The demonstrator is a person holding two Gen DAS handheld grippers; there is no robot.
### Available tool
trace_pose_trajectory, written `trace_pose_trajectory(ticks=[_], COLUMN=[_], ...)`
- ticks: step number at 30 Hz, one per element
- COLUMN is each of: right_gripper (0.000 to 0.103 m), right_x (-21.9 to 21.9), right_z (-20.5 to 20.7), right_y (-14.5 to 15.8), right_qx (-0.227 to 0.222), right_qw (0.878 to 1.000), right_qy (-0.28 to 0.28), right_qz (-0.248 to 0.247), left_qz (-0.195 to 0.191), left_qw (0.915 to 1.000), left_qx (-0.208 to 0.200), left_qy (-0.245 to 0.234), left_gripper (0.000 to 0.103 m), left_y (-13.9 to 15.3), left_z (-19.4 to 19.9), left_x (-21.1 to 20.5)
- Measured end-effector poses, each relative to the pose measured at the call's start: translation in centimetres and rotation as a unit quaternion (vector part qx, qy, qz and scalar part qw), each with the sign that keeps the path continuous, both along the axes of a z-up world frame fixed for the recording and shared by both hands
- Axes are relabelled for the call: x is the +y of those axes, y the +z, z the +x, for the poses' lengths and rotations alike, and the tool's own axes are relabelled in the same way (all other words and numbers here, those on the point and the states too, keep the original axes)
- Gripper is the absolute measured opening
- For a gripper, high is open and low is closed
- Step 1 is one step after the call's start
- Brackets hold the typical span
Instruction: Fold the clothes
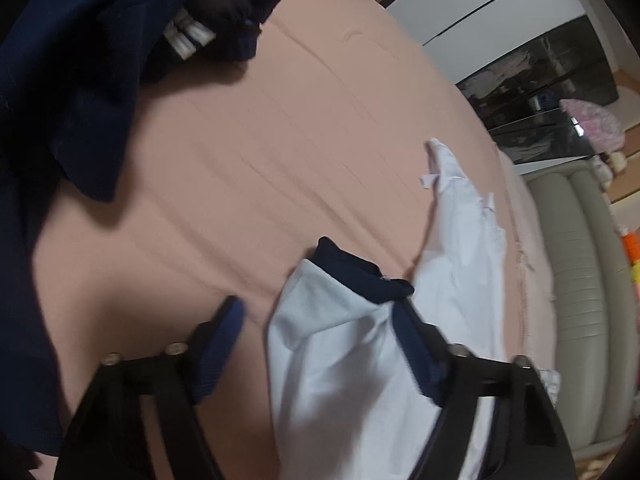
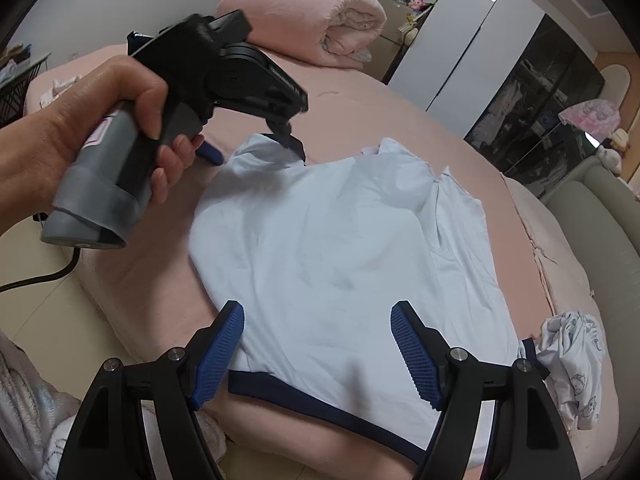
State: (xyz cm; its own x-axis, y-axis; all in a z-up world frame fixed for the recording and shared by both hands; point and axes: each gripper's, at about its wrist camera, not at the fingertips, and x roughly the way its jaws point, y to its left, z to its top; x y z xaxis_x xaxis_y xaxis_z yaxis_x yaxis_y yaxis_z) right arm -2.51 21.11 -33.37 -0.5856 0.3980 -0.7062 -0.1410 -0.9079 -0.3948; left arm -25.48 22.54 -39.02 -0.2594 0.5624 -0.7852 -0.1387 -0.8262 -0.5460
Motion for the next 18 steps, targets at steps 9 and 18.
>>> trace_pose_trajectory(ticks=[9, 18], right_gripper=[0.076, 0.076], right_x=[0.3, 1.1], right_z=[-0.5, -1.0], right_y=[-0.4, -0.7], right_qx=[-0.004, -0.006], right_qw=[1.000, 0.998], right_qy=[-0.007, -0.022], right_qz=[-0.009, -0.065], left_qz=[0.005, 0.016], left_qw=[0.9999, 0.9998], left_qx=[0.011, 0.006], left_qy=[-0.008, 0.005], left_gripper=[0.014, 0.010], left_y=[0.2, 0.6], left_z=[0.7, 0.6], left_x=[0.6, -0.7])
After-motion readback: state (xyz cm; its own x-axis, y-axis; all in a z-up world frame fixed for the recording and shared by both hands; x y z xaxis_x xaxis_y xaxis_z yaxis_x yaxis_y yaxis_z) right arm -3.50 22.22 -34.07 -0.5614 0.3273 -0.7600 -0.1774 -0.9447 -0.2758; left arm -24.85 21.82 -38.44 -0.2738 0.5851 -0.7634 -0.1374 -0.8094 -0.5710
